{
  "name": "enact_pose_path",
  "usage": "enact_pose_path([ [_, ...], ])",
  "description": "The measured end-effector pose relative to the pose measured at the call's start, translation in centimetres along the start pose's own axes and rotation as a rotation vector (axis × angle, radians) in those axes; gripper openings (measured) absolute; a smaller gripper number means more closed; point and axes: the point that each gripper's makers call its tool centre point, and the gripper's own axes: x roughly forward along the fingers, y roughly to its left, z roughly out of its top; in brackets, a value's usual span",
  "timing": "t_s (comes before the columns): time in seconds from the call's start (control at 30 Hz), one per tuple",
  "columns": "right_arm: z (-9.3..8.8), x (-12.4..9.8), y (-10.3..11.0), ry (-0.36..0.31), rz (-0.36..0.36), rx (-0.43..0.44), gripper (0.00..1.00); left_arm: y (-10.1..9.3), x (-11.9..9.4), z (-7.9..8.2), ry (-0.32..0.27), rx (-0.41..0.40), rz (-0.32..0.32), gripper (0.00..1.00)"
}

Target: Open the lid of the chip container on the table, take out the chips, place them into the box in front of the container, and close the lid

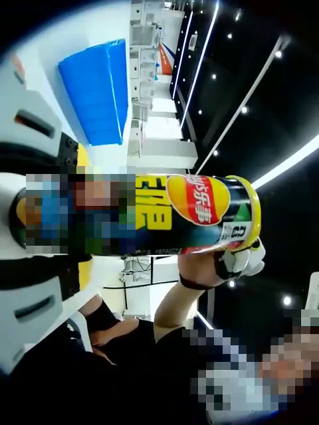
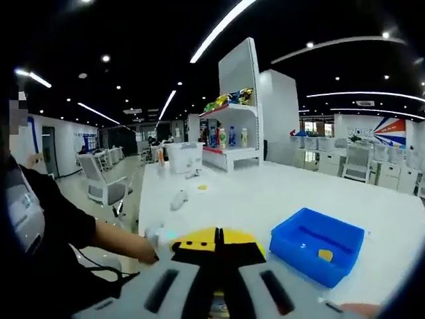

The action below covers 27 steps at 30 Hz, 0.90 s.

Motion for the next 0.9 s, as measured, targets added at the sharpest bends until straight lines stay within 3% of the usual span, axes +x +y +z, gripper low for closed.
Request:
enact_pose_path([
  [0.17, -0.3, 0.1, 0.1, -0.022, 0.023, -0.001, 0.01, 0.0, 0.0, 0.0, 0.0, 0.001, 0.0, 0.45],
  [0.27, -0.2, 0.1, 0.4, -0.046, 0.033, -0.059, 0.01, 0.0, 0.0, 0.0, 0.001, 0.0, 0.001, 0.45],
  [0.43, -0.6, 0.4, 0.5, 0.017, 0.015, -0.061, 0.01, 0.0, 0.0, 0.0, 0.002, -0.003, 0.0, 0.45],
  [0.77, -0.5, 0.4, 0.5, 0.009, 0.024, -0.055, 0.02, 0.0, 0.0, 0.0, 0.003, -0.001, 0.0, 0.45],
  [0.8, -0.4, 0.4, 0.7, 0.006, 0.038, -0.049, 0.05, 0.0, 0.0, 0.0, 0.002, -0.001, -0.001, 0.45],
  [0.9, 0.0, 0.2, 1.4, -0.01, 0.072, 0.004, 0.38, 0.0, 0.1, -0.1, 0.001, -0.001, -0.003, 0.45],
])
